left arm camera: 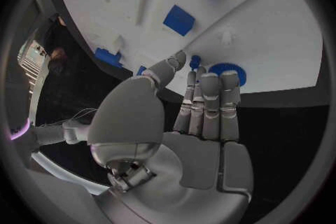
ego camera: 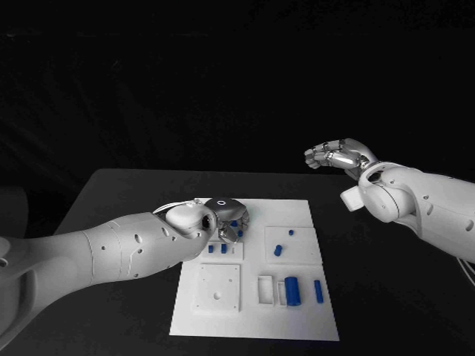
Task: Assemble the parts on the task board
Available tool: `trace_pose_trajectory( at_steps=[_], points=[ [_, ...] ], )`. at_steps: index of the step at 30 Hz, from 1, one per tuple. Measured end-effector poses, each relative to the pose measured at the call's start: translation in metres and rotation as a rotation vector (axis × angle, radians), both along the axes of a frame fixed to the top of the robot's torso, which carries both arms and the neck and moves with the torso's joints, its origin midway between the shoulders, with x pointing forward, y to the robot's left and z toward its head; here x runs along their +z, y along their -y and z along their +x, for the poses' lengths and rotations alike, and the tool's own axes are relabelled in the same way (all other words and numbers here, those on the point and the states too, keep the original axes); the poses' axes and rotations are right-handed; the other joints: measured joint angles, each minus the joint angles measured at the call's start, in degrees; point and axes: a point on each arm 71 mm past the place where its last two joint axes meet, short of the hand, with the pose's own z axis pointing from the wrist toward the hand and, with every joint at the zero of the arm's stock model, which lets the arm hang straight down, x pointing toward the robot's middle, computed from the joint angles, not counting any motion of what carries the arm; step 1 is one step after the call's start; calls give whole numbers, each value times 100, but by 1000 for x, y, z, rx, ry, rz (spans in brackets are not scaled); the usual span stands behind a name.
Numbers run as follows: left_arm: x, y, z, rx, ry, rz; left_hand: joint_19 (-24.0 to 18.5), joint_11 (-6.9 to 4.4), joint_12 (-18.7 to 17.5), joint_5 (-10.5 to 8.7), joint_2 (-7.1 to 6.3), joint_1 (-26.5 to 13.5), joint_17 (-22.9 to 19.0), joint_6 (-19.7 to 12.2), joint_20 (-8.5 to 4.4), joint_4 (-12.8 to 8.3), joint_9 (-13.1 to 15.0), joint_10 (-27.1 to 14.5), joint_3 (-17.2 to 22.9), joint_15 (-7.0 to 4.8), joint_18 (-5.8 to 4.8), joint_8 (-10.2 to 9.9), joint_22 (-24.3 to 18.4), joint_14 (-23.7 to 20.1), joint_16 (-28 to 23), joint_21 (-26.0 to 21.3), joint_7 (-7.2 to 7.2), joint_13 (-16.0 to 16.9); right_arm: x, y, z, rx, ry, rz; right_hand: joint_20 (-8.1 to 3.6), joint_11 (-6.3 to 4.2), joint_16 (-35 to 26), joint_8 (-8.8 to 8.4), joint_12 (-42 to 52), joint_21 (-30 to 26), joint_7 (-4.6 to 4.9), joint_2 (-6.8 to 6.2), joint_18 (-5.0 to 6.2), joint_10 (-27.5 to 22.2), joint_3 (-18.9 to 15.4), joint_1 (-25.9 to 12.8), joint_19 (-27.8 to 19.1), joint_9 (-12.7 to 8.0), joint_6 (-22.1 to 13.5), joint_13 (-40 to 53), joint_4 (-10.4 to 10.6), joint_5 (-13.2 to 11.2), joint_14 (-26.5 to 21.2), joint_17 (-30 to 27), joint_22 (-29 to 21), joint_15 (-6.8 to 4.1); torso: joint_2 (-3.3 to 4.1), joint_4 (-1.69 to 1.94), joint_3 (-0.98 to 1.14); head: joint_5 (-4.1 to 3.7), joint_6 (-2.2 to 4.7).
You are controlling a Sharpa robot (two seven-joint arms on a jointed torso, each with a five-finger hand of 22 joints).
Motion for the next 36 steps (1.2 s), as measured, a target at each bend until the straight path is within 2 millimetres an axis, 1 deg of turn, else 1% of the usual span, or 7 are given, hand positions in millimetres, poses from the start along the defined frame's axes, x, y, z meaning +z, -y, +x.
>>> trace_pose_trajectory(
  at_steps=[5,7,15,21,26,30,36],
  points=[
    [-1,0,0,1,-3,-2,29,-1,27,0,67,13,-12,11,-11,-44,-11,78,0,-19,0,0,0,19,0,16,11,0,0,-1,0,2,0,0,0,0,23,11,0,0,0,0,0,0,0,0,0,0,0,0,0,0,0,-2,1,0,0,4,3,-5,-1],
    [-1,0,0,3,-4,-1,29,-10,27,0,133,-11,-13,51,-11,-45,-18,109,0,-20,0,0,-1,20,23,31,11,0,0,-1,0,3,0,0,0,0,23,23,0,0,0,0,0,0,0,0,0,0,0,0,0,0,0,-2,5,0,0,4,3,-5,0],
    [-2,-1,1,6,-9,1,29,-9,27,0,223,3,-30,113,-10,-78,-26,214,2,-20,0,0,-1,19,23,31,29,0,0,-1,-1,3,1,1,0,0,23,23,0,0,0,0,0,0,0,0,0,0,0,0,0,6,0,-4,11,0,-2,4,5,-2,4],
    [-3,0,3,10,-14,8,30,-3,27,0,257,-31,-37,132,-9,-78,-32,221,1,-20,-1,17,-2,18,23,31,10,-6,0,-1,-1,4,1,0,0,0,22,23,0,0,0,0,0,0,0,0,0,1,0,0,0,23,0,-10,12,0,-2,-3,5,2,3],
    [-6,1,3,12,-19,10,38,9,27,0,261,-35,-46,151,0,-78,-39,233,1,-21,-1,22,-2,18,23,31,28,-15,0,-1,-1,4,1,0,0,0,22,23,0,0,0,0,0,0,0,0,0,1,0,0,0,23,0,-10,12,0,-3,-3,4,-8,-5],
    [-7,3,4,16,-19,9,39,8,52,0,313,-42,-54,154,1,-78,-50,236,1,-21,-2,22,-2,17,23,31,30,-15,0,-1,-1,4,1,0,0,0,23,23,0,0,0,5,0,0,0,-5,0,1,0,0,0,23,0,-10,17,0,-2,-3,3,-14,-5],
    [-7,3,5,20,-18,9,39,1,31,0,313,-42,-71,155,2,-94,-55,284,-15,-22,-2,22,-3,17,23,31,30,-16,0,-1,-1,5,2,0,0,0,22,22,0,0,0,24,0,0,0,-24,0,1,0,0,0,23,0,-10,17,0,1,-4,-1,-30,-26]
  ],
)
